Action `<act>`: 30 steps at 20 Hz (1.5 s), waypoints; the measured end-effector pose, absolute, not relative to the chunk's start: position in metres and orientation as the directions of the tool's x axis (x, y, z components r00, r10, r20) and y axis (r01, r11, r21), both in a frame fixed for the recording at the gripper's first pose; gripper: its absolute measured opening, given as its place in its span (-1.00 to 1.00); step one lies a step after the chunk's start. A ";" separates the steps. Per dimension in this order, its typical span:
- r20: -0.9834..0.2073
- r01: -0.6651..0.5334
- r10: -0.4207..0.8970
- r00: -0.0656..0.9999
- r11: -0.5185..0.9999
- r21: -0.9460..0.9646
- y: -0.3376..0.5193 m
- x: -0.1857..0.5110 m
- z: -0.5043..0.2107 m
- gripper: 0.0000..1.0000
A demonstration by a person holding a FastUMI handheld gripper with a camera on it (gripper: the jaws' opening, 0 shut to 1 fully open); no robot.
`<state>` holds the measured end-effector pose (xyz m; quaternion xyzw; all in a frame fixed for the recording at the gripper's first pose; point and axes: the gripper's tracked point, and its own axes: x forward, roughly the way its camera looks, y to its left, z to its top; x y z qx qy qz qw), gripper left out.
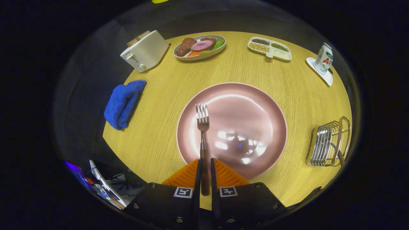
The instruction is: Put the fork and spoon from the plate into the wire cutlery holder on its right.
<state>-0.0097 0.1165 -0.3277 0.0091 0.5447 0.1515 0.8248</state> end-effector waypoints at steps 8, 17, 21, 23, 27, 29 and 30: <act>-0.918 -0.214 0.241 0.315 0.960 0.178 0.123 -0.011 -0.360 -0.66; -0.876 -0.219 0.265 0.402 0.957 0.188 0.128 -0.006 -0.354 -0.96; -0.828 -0.217 0.302 0.472 0.951 0.223 0.129 -0.004 -0.324 -0.96; -0.812 -0.203 0.312 0.494 0.949 0.241 0.121 -0.003 -0.307 -0.96; -0.780 -0.159 0.306 0.547 0.952 0.262 0.086 -0.004 -0.273 -0.97; -0.773 -0.128 0.286 0.566 0.957 0.260 0.061 -0.007 -0.260 -0.96; -0.774 -0.113 0.272 0.572 0.961 0.254 0.048 -0.010 -0.255 -0.96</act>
